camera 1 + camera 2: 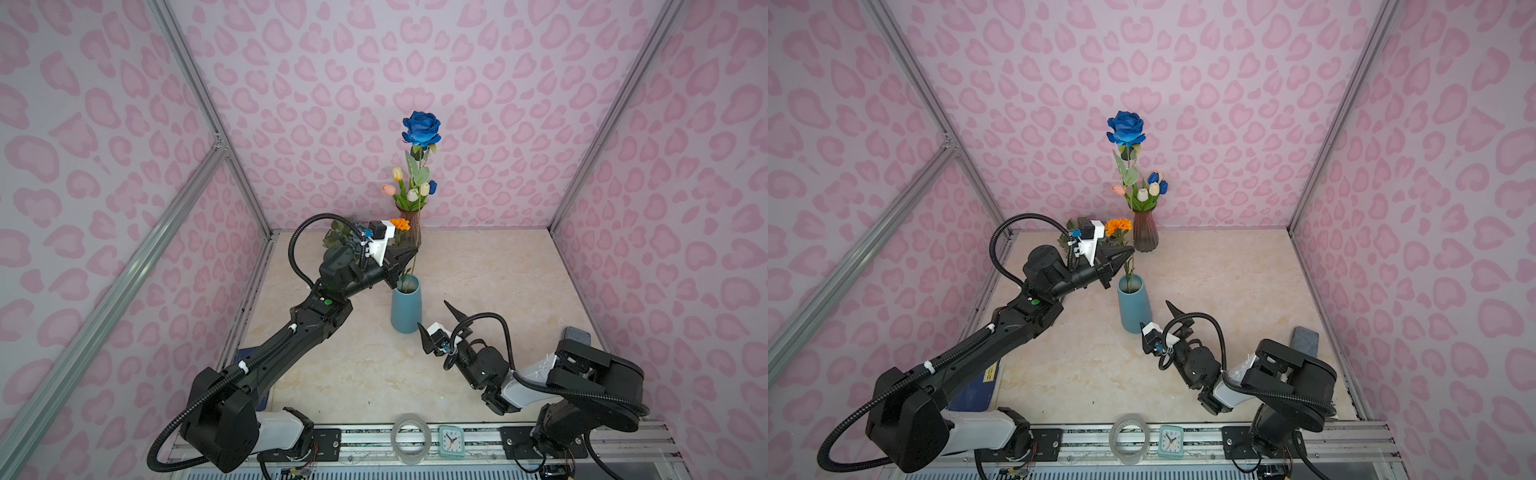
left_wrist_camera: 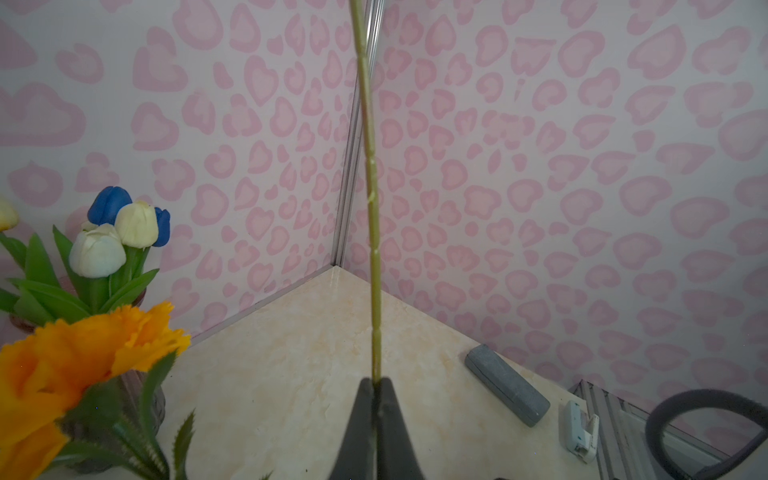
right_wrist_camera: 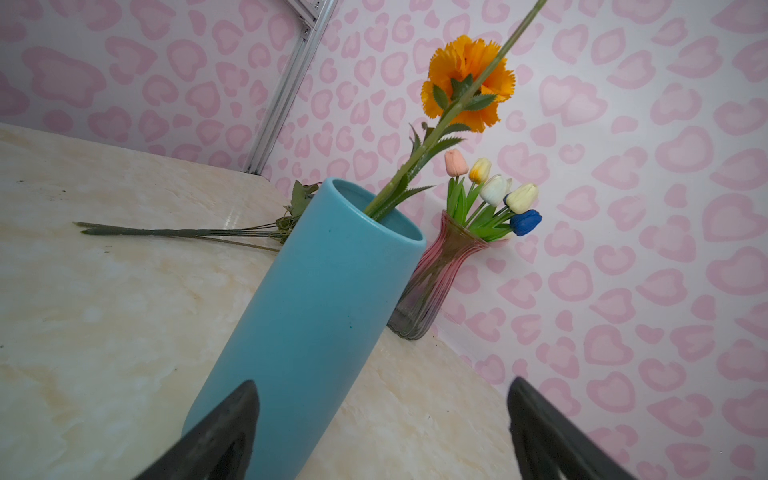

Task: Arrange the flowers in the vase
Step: 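Carry the blue rose over the teal vase mouth with the left gripper, then lower the blue rose stem into the teal vase with the left gripper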

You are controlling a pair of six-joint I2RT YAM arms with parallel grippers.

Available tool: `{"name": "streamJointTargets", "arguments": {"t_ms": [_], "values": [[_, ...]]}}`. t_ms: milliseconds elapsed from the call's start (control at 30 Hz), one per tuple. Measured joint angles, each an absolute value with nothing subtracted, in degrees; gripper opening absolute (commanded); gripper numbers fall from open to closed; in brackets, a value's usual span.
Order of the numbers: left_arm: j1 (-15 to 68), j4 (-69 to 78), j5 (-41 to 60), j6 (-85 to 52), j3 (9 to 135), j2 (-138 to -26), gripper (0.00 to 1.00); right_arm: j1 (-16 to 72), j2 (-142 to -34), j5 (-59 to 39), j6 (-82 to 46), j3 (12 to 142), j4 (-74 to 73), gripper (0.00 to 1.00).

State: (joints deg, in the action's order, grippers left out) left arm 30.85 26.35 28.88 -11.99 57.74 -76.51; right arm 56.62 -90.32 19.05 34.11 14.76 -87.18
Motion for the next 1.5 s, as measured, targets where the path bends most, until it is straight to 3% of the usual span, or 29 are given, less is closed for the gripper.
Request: {"name": "streamJointTargets", "arguments": {"t_ms": [1500], "values": [[35.7,24.93,15.44,-9.37,45.01,-77.19,0.03,56.62,-91.61,19.0,34.26,15.05,-87.18,0.93]]}}
